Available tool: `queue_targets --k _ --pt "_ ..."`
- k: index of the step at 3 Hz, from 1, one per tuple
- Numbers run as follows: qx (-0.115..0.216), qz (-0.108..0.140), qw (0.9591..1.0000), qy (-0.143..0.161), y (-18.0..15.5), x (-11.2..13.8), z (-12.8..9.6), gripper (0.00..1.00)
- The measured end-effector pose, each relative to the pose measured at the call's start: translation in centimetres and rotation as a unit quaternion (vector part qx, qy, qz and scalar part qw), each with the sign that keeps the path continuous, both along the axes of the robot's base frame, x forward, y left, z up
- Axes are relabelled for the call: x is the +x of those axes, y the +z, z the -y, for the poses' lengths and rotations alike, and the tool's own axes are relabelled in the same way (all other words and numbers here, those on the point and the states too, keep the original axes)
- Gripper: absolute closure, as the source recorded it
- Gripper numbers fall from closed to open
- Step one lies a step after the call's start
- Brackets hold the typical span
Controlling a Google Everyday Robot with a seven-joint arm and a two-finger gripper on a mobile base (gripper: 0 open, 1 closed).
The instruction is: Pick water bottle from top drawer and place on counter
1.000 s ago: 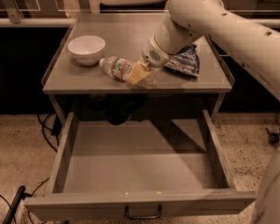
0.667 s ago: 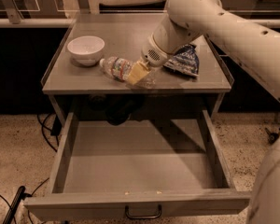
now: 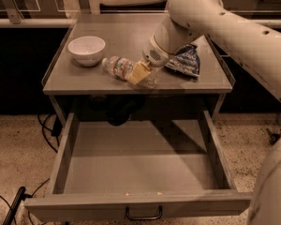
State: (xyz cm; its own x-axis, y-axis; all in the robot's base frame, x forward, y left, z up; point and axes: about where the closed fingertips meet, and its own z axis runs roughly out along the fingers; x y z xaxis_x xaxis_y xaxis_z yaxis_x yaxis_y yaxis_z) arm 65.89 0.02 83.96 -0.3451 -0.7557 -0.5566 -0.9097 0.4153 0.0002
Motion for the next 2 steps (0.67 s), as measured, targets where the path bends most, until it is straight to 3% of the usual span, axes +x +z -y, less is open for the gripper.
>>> queue_targets --k 1,2 --pt "0.000 0.000 1.0000 0.000 -0.01 0.00 -0.01 0.00" --pt "0.000 0.000 1.0000 0.000 -0.01 0.00 -0.01 0.00"
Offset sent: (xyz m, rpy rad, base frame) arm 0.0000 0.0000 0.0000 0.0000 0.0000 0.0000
